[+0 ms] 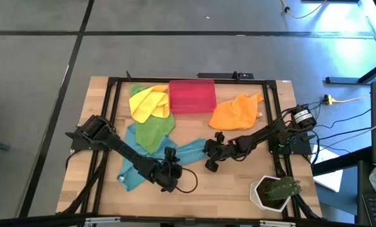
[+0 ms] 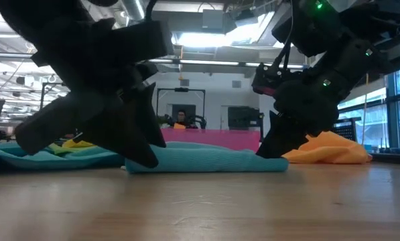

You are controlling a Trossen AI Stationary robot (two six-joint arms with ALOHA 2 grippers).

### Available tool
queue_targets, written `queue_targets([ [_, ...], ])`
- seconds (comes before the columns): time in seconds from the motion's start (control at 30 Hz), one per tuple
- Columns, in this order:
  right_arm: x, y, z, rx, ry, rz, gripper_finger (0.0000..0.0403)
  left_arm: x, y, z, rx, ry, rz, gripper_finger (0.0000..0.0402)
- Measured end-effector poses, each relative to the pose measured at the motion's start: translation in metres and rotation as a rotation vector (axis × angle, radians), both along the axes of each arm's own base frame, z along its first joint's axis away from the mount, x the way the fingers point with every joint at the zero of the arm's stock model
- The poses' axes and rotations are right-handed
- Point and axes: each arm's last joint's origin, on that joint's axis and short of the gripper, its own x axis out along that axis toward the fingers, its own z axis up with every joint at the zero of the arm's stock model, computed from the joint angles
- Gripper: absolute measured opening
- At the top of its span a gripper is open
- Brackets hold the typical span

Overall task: Roll microfiber towels into tight, uniform cylinder then place into a basket
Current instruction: Roll the right blue microfiber towel

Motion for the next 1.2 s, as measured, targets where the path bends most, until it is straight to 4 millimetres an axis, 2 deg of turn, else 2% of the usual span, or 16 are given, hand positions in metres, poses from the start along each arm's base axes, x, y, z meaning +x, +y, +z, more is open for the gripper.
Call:
queue_targets([
  [0.2,0.000,0.000,0.000,-0.008,-0.002,-0.005,0.0018,-0.001,0.002,-0.002,0.026,0.025,-0.022,0.0156],
  [0.3,0.000,0.000,0.000,-0.021,-0.007,-0.014,0.0018,0.004,0.014,-0.003,0.070,0.070,-0.063,0.0153],
  [0.43,0.000,0.000,0.000,-0.024,-0.007,-0.016,0.0019,0.015,0.036,-0.002,-0.066,0.095,-0.003,0.0129],
  [0.53,0.000,-0.001,0.000,-0.038,-0.003,0.000,0.0019,0.019,0.045,-0.002,-0.166,0.116,0.017,0.0097],
  [0.77,-0.002,-0.001,-0.001,-0.053,0.023,0.000,0.0019,0.016,0.037,-0.003,-0.129,0.124,-0.030,0.0010],
  [1.03,-0.007,0.002,0.005,-0.121,0.035,0.033,0.0019,0.014,0.032,-0.005,-0.111,0.126,-0.046,0.0003],
  [1.2,-0.019,0.011,0.029,-0.226,0.000,0.095,0.0020,0.014,0.032,-0.005,-0.113,0.126,-0.047,0.0002],
])
